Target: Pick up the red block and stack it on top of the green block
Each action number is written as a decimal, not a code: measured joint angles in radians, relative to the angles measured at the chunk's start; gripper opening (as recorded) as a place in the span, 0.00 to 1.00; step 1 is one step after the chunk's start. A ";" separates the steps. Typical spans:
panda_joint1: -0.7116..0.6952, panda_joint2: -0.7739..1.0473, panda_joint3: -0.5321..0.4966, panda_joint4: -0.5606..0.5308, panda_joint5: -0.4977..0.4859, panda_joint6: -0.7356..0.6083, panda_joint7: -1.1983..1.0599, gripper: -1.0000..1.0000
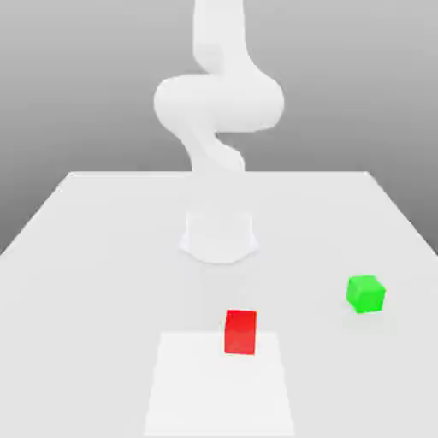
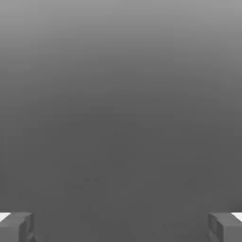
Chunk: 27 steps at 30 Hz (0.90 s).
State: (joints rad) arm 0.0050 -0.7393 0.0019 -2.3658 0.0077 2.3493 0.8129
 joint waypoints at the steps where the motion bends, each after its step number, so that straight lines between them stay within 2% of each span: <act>1: 0.002 0.030 0.002 -0.032 0.004 0.024 0.006 0.50; 16: 0.023 0.517 0.073 -0.518 0.034 0.408 0.124 0.50; 19: 0.024 0.708 0.076 -0.555 0.001 0.555 0.166 0.50; 23: 0.049 0.870 0.038 -0.543 -0.055 0.691 0.209 0.50; 24: 0.060 0.902 0.025 -0.539 -0.062 0.719 0.215 0.00; 27: 0.061 0.902 0.025 -0.539 -0.063 0.719 0.216 0.00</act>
State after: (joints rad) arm 0.0655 0.1631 0.0273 -2.9047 -0.0552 3.0686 1.0289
